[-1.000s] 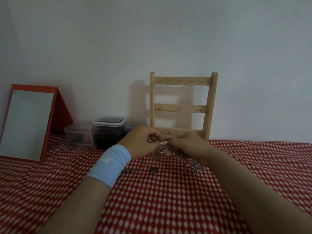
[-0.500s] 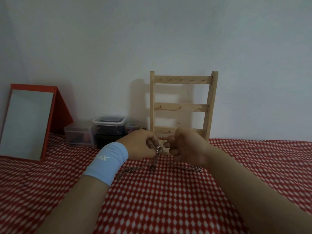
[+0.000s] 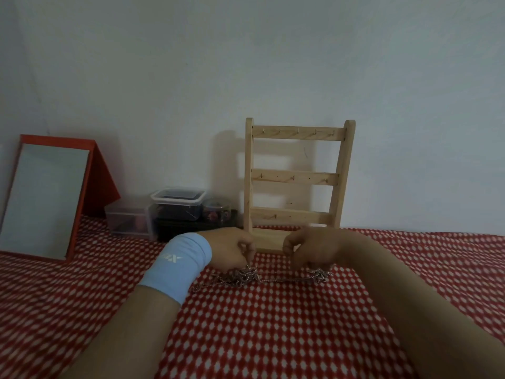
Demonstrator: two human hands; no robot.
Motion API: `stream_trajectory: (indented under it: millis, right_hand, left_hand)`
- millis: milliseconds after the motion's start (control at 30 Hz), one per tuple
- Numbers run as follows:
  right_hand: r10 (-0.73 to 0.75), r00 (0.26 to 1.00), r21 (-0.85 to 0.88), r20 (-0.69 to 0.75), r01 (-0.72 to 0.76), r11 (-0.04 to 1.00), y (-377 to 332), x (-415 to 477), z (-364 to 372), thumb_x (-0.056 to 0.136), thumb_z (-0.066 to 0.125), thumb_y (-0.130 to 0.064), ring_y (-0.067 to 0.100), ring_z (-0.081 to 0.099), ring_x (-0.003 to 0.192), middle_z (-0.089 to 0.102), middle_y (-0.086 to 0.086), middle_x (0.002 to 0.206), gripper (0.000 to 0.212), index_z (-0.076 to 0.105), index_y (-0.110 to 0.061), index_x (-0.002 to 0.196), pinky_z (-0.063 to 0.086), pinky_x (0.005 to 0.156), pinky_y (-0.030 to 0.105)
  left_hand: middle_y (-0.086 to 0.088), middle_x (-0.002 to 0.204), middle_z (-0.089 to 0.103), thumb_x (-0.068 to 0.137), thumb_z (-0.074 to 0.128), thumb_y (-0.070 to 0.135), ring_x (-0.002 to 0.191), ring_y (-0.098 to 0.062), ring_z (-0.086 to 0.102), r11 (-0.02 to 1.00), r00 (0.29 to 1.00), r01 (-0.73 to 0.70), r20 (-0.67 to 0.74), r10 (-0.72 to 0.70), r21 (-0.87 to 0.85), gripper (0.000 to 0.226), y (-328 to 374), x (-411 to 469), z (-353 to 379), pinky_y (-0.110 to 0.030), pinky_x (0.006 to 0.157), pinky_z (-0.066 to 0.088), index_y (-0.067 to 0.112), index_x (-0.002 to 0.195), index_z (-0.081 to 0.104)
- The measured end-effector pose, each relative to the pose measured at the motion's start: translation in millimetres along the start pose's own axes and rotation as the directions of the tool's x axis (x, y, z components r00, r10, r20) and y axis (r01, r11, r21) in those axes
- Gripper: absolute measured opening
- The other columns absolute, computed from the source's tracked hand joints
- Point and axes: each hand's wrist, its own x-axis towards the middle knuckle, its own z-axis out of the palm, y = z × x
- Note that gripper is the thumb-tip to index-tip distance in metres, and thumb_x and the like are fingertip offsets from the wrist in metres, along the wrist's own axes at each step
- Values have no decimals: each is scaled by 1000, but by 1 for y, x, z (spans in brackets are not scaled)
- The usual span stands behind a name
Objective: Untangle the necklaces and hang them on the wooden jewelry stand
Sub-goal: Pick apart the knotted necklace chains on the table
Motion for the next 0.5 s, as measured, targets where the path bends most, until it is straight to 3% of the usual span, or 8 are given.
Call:
stream_trajectory:
  millis: [67,133,200,267,333,500]
  right_hand:
    - [-5,1000,-114,-30,2,993,2,-5,-8,89,67,-6,7,50,62,63,-5,87,23,68,-29,83,37,49,17]
    - [10,997,-219,-75,-26,975,8,-6,-15,86,70,-10,7,60,89,68,-13,102,28,77,-36,82,47,67,18]
    - [40,992,-318,-120,-76,945,11,-2,-17,82,78,-19,13,63,108,71,-12,111,20,82,-35,94,52,90,27]
    - [60,988,-446,-140,-117,887,10,-1,-16,79,84,-29,17,61,116,70,-6,121,35,77,-27,114,50,103,35]
    - [59,994,-548,-93,-101,830,8,-6,-15,82,83,-30,19,55,125,63,-6,133,47,71,-30,127,44,108,36]
    - [86,995,-639,50,-34,769,15,-8,-11,83,82,-22,23,52,132,51,-3,151,82,42,-40,152,41,111,40]
  left_hand:
    - [15,87,58,89,54,4,84,-8,57,999,999,-34,1,34,0,27,8,3,5,-21,77,46,27,90,68]
    - [18,89,56,91,53,3,87,-5,55,997,997,-71,-7,71,-16,32,16,6,11,-17,76,43,30,96,69]
    - [19,90,54,92,53,5,90,-8,55,995,995,-96,-23,95,-28,29,24,7,15,-16,75,42,29,103,67]
    - [14,97,55,94,52,9,98,-13,55,995,994,-101,-42,101,8,28,32,9,20,-21,82,45,28,111,64]
    - [7,107,58,95,50,12,100,-15,56,996,994,-86,-61,88,35,29,39,11,27,-26,87,47,29,116,62]
    - [-4,122,60,96,49,17,97,-19,53,990,996,-25,-84,37,140,34,58,25,39,-26,78,41,27,128,53]
